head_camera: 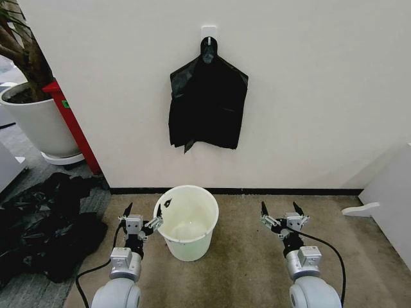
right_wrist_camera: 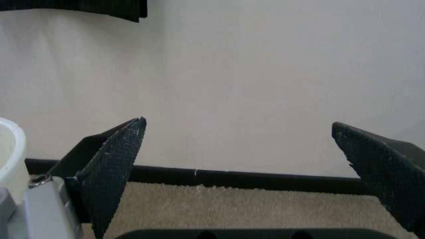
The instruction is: Place the garbage bag over the trash bin.
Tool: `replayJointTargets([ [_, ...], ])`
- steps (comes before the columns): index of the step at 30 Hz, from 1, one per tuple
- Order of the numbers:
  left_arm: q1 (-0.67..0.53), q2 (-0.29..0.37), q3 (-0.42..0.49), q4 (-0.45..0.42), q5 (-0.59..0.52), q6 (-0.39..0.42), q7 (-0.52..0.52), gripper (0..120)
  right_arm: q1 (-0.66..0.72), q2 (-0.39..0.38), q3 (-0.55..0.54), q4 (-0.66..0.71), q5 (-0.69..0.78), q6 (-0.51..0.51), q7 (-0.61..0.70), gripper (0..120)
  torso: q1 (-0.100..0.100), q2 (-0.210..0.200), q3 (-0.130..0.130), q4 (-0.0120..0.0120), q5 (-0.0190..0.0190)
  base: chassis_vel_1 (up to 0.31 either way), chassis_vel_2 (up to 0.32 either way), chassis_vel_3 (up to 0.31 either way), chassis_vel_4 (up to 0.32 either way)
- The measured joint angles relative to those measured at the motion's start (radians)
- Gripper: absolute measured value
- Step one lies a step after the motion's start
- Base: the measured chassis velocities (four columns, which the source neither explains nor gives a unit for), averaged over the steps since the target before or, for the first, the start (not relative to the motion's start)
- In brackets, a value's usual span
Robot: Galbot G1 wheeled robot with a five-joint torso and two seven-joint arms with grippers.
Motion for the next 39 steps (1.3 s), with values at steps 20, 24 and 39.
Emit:
replayJointTargets([
  [20, 0.000, 0.000, 0.000, 0.000, 0.000, 0.000, 0.000, 100, 0.000, 0.000, 0.000, 0.000, 0.000, 0.000, 0.000, 100, 0.000, 0.000, 0.000, 0.0000, 0.0000, 0.000, 0.000, 0.000, 0.000],
  [24, 0.000, 0.000, 0.000, 0.000, -0.001, 0.000, 0.000, 100, -0.001, 0.001, 0.000, 0.000, -0.001, 0.003, 0.001, 100, 0.000, 0.000, 0.000, 0.0000, 0.0000, 0.000, 0.000, 0.000, 0.000],
  [39, 0.022, 0.136, -0.072, -0.166, -0.269, -0.254, -0.050, 100, -0.089, 0.044, -0.043, 0.068, -0.095, 0.282, 0.093, 100, 0.000, 0.000, 0.000, 0.0001, -0.0001, 0.000, 0.000, 0.000, 0.000],
])
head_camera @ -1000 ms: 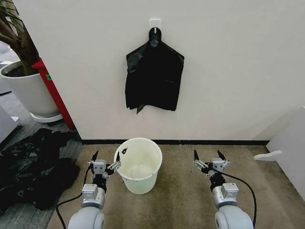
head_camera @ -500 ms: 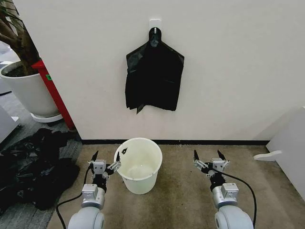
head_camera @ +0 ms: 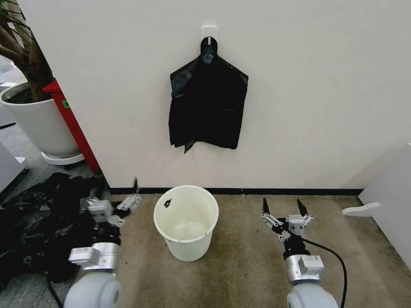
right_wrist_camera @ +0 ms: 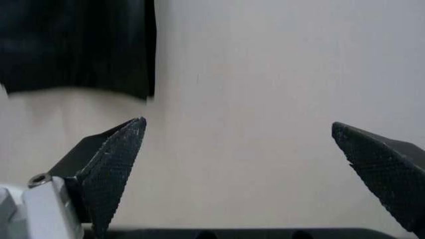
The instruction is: Place the garbage bag over the trash bin.
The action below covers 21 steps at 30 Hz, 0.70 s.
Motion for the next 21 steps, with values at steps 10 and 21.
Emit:
replayJointTargets([
  [10, -0.007, 0.012, -0.004, -0.005, 0.022, -0.004, -0.004, 100, 0.198, -0.101, -0.120, 0.024, 0.196, -0.102, 0.018, 100, 0.000, 0.000, 0.000, 0.0000, 0.0000, 0.000, 0.000, 0.000, 0.000],
  [21, 0.000, 0.027, -0.012, 0.007, -0.011, 0.001, -0.009, 100, 0.608, -0.121, -0.335, -0.154, 0.590, -0.150, -0.032, 100, 0.000, 0.000, 0.000, 0.0001, -0.0001, 0.000, 0.000, 0.000, 0.000],
])
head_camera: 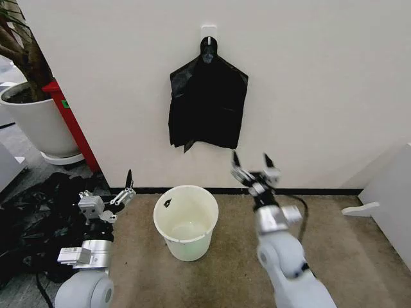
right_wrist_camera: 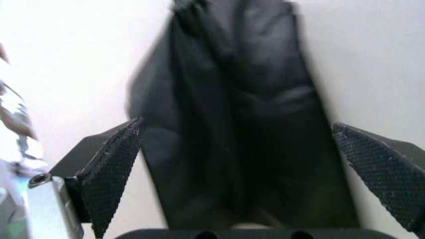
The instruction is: Place the garbage bag over the trash bin.
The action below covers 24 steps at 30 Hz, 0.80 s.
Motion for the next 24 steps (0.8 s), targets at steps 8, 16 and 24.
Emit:
replayJointTargets([
  [8, 0.011, -0.001, -0.002, -0.001, 0.005, -0.016, -0.018, 100, 0.309, 0.045, -0.095, -0.173, 0.373, 0.072, -0.011, 100, 0.000, 0.000, 0.000, -0.0002, -0.0001, 0.000, 0.000, 0.000, 0.000],
  [16, -0.001, -0.008, 0.002, 0.033, 0.027, -0.029, -0.038, 100, 0.528, 0.162, -0.090, -0.302, 0.675, 0.079, 0.077, 100, 0.000, 0.000, 0.000, -0.0001, -0.0002, 0.000, 0.000, 0.000, 0.000],
  [24, -0.020, -0.009, 0.006, 0.055, 0.035, -0.037, -0.049, 100, 0.602, 0.184, -0.049, -0.367, 0.740, 0.051, 0.111, 100, 0.000, 0.000, 0.000, -0.0004, 0.0003, 0.000, 0.000, 0.000, 0.000],
])
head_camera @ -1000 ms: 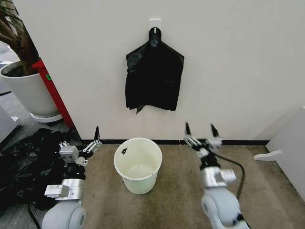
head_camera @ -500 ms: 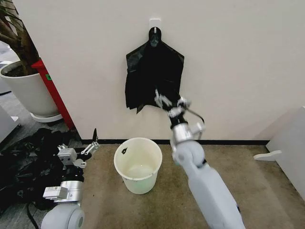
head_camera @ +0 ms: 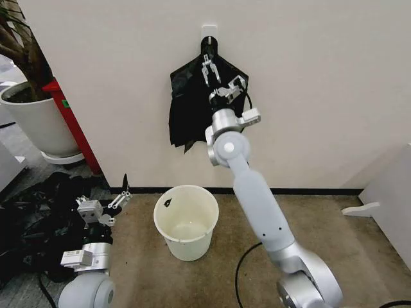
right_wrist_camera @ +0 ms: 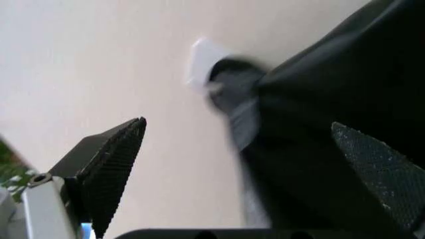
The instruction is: Place the garbage bag over the trash bin.
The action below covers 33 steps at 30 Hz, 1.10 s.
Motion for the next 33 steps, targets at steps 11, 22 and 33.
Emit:
replayJointTargets([
  [11, -0.009, -0.013, 0.013, 0.019, 0.030, -0.006, -0.001, 100, 0.011, 0.000, 0.037, -0.056, -0.034, -0.025, -0.026, 88, 0.000, 0.000, 0.000, 0.0001, 0.0000, 0.000, 0.000, 0.000, 0.000],
  [22, -0.003, -0.024, 0.013, 0.032, 0.060, -0.019, -0.004, 100, 0.004, 0.004, 0.026, -0.055, -0.059, -0.036, -0.051, 71, 0.000, 0.000, 0.000, 0.0003, -0.0002, 0.000, 0.000, 0.000, 0.000],
  [33, 0.011, -0.037, 0.012, 0.047, 0.092, -0.035, -0.008, 100, 0.016, 0.002, 0.019, -0.040, -0.052, -0.048, -0.054, 70, 0.000, 0.000, 0.000, 0.0003, 0.0000, 0.000, 0.000, 0.000, 0.000],
])
